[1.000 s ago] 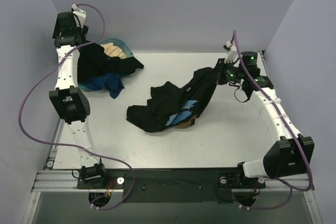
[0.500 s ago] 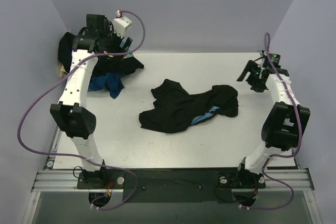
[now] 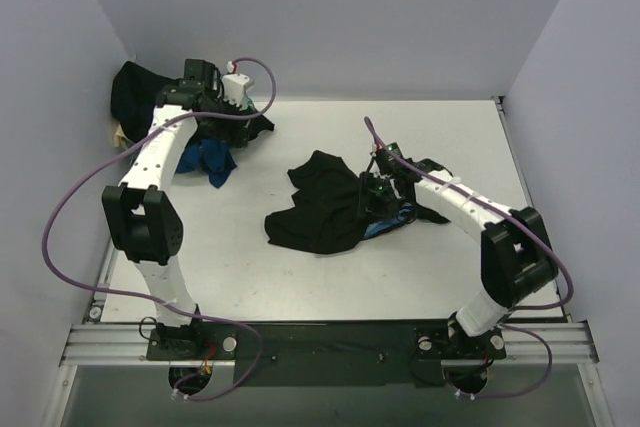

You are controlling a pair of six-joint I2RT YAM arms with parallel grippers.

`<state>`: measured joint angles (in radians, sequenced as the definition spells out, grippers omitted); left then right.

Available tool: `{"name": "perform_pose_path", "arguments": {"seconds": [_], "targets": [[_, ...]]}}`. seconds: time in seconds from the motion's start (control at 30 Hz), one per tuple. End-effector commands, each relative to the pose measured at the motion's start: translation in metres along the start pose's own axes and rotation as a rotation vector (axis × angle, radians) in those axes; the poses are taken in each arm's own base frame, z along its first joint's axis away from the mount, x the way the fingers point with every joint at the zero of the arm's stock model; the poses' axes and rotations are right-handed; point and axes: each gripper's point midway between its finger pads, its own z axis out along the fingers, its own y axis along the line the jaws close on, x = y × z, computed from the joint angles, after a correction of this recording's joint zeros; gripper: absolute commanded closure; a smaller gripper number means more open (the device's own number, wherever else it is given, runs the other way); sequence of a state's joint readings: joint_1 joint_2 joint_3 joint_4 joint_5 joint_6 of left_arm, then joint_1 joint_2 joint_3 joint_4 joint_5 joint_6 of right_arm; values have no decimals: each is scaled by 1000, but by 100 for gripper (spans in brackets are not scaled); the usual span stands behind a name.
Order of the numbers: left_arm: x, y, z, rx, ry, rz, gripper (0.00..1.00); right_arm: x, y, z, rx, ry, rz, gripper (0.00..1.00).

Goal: Fold and stack the t-shirts
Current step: Flatten out the tshirt

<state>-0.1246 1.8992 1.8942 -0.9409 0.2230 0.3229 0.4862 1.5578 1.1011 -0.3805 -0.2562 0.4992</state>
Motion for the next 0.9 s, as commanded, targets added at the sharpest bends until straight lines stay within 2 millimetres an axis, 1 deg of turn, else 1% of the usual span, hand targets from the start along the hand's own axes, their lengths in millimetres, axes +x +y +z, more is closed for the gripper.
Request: {"name": "perform_pose_path", "arguments": {"seconds": [0.0, 0.07, 0.1, 0.13, 0.2, 0.23, 0.27, 0.33, 0.37, 0.4, 0.43, 0.47, 0.5, 0.53, 0.57, 0.6, 0.63, 0.67, 0.7, 0.73, 0.77, 0.8, 0.83, 0.87], "targets": [[-1, -14, 8, -17, 5, 26, 9, 27, -12, 22, 51, 110, 123, 54], [4, -23, 14, -3, 23, 46, 9, 26, -7, 32, 22, 120, 119, 58], [5, -29, 16, 12, 24, 44, 9, 27, -5, 41, 6, 141, 117, 60], [4, -30, 18, 20, 21, 42, 9, 23, -2, 44, 2, 142, 114, 62], [6, -37, 20, 50, 17, 25, 9, 19, -2, 47, 10, 148, 126, 74], [8, -40, 21, 62, 21, 20, 9, 16, -4, 46, 18, 137, 138, 89], [9, -40, 22, 60, 24, 20, 10, 15, -6, 44, 24, 131, 147, 99], [15, -43, 25, 61, 42, 33, 10, 11, -14, 31, 34, 101, 169, 100], [19, -45, 27, 65, 52, 37, 10, 2, -17, 17, 24, 56, 169, 100], [20, -48, 28, 70, 58, 48, 10, 0, -19, 7, 25, 45, 163, 100], [25, -50, 31, 75, 71, 54, 11, -12, -21, -11, 9, -1, 165, 100], [26, -57, 31, 80, 80, 80, 11, -10, -24, -22, 13, 0, 168, 100], [30, -62, 33, 88, 92, 100, 11, -21, -25, -43, -16, -45, 183, 100], [30, -73, 33, 108, 92, 148, 12, -23, -31, -55, -23, -51, 203, 100], [34, -81, 35, 134, 100, 171, 13, -28, -26, -77, -66, -98, 196, 100], [31, -97, 34, 183, 79, 221, 15, -27, -36, -89, -55, -103, 216, 100], [36, -107, 36, 218, 84, 238, 17, -30, -30, -113, -101, -148, 207, 100], [32, -120, 36, 265, 59, 276, 18, -27, -44, -124, -85, -146, 249, 100], [35, -128, 37, 295, 54, 289, 20, -25, -40, -143, -126, -173, 252, 100], [36, -140, 39, 339, 42, 317, 20, -19, -52, -153, -131, -165, 299, 100], [37, -147, 39, 363, 38, 337, 23, -15, -58, -163, -127, -190, 310, 100], [39, -162, 38, 418, 29, 387, 24, -7, -75, -174, -93, -204, 345, 100], [42, -169, 39, 444, 29, 419, 27, 2, -84, -178, -71, -190, 378, 100], [46, -186, 39, 487, 20, 479, 27, 2, -96, -184, -58, -215, 392, 100]]}}
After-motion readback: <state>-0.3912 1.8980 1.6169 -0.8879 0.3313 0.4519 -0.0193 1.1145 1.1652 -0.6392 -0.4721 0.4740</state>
